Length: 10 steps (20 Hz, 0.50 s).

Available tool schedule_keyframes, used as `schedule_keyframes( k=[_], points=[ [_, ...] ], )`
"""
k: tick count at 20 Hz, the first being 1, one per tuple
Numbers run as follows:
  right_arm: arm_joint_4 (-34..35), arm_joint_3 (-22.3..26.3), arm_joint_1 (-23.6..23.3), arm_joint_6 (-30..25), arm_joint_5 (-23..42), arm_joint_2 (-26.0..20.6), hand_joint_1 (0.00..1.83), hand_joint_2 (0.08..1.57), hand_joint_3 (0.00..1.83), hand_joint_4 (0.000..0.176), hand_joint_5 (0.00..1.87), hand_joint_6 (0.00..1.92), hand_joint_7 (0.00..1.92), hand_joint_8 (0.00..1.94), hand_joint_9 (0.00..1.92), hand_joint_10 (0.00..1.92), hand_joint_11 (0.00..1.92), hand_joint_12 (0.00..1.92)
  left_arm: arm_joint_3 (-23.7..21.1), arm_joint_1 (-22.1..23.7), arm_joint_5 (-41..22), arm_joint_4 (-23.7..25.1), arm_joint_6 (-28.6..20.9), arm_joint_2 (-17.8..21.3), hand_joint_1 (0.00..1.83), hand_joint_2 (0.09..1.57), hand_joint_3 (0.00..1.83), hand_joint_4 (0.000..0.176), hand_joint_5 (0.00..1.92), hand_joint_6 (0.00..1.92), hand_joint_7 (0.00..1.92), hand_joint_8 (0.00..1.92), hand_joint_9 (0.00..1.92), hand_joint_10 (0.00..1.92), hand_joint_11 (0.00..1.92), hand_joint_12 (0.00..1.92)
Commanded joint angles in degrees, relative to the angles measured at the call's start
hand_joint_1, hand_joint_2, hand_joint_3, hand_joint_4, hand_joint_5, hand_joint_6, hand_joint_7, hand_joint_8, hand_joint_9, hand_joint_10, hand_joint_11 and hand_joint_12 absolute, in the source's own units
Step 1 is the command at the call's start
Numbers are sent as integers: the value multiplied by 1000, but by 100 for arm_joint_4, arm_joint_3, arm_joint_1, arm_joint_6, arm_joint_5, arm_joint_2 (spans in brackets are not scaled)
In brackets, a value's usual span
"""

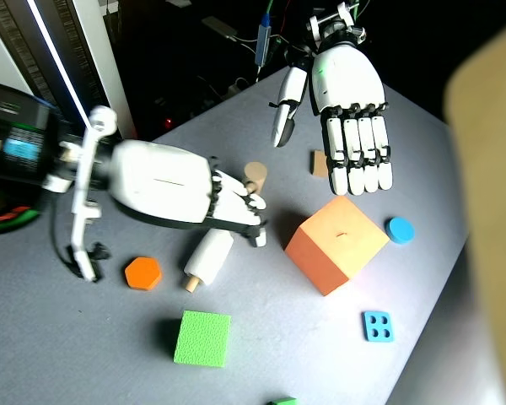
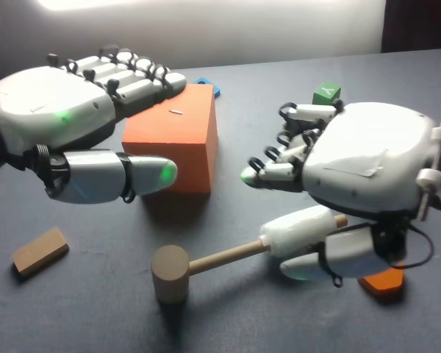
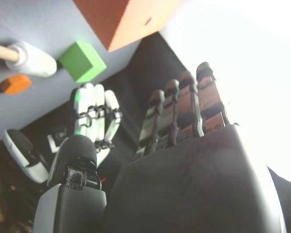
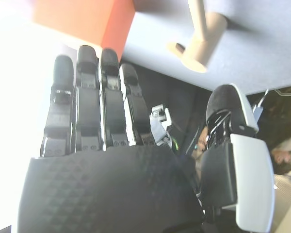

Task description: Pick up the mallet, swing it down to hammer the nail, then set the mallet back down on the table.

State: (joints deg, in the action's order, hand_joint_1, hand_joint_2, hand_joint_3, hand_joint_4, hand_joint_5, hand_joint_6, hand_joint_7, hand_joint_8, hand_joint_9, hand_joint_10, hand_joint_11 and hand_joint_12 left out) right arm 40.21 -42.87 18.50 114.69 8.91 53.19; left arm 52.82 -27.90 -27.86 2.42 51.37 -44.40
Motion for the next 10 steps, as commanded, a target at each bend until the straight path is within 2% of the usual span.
schedule_keyframes(
  k=[1, 2, 3, 4, 5, 6, 7, 8, 9, 10],
  points=[
    [-79, 54, -108, -98, 412, -96, 205, 1120, 2, 0, 541, 44, 418, 802, 347, 1095, 76, 1505, 10, 81, -625, -47, 19, 83, 0, 1327, 0, 0, 428, 133, 529, 223, 491, 219, 14, 1004],
    [-77, 97, -135, -266, 366, -210, 211, 1136, 2, 0, 400, 1082, 191, 1772, 314, 1837, 140, 1884, 7, 98, -625, -47, 16, 96, 114, 1309, 0, 0, 115, 1726, 84, 1773, 107, 1773, 8, 1822],
    [-74, 110, -186, -430, 288, -297, 240, 1133, 0, 0, 225, 1702, 184, 1907, 293, 1904, 306, 1914, 12, 104, -625, -47, 16, 100, 171, 1305, 0, 0, 106, 1882, 18, 1891, 80, 1891, 76, 1901],
    [-72, 112, -248, -608, 207, -373, 283, 1125, 0, 0, 260, 1877, 265, 1934, 391, 1918, 542, 1920, 20, 109, -624, -47, 16, 101, 182, 1293, 0, 0, 242, 1913, 189, 1915, 239, 1915, 283, 1917],
    [-72, 112, -287, -714, 177, -422, 263, 1115, 0, 0, 530, 1912, 567, 1940, 626, 1920, 743, 1921, 23, 116, -624, -47, 16, 101, 112, 1300, 0, 0, 729, 1835, 803, 1920, 733, 1920, 736, 1920],
    [-71, 112, -316, -756, 170, -467, 224, 1118, 0, 0, 811, 1919, 887, 1941, 871, 1921, 955, 1921, 7, 117, -624, -47, 16, 101, 123, 1294, 0, 0, 1056, 1904, 1206, 1921, 1151, 1921, 1120, 1921],
    [-71, 112, -347, -803, 173, -508, 252, 1120, 0, 0, 1178, 1921, 1251, 1941, 1247, 1921, 1345, 1921, -26, 121, -624, -30, 17, 102, 180, 1314, 1, 0, 1367, 1918, 1507, 1921, 1487, 1921, 1462, 1921],
    [-71, 111, -367, -815, 170, -535, 252, 1120, 0, 0, 1178, 1921, 1251, 1941, 1247, 1921, 1345, 1921, -55, 133, -617, -15, 17, 104, 180, 1314, 1, 0, 1367, 1918, 1507, 1921, 1487, 1921, 1462, 1921],
    [-70, 111, -399, -897, 185, -601, 326, 1248, 9, 57, 1502, 1921, 1553, 1941, 1577, 1921, 1674, 1921, -122, 169, -583, -15, 16, 104, 983, 1265, 0, 36, 1414, 1921, 1568, 1921, 1617, 1921, 1670, 1921],
    [-70, 111, -410, -967, 209, -622, 326, 1248, 9, 57, 1502, 1921, 1553, 1941, 1577, 1921, 1674, 1921, -139, 195, -566, -15, 20, 104, 983, 1265, 0, 36, 1414, 1921, 1568, 1921, 1617, 1921, 1670, 1921]
  ],
)
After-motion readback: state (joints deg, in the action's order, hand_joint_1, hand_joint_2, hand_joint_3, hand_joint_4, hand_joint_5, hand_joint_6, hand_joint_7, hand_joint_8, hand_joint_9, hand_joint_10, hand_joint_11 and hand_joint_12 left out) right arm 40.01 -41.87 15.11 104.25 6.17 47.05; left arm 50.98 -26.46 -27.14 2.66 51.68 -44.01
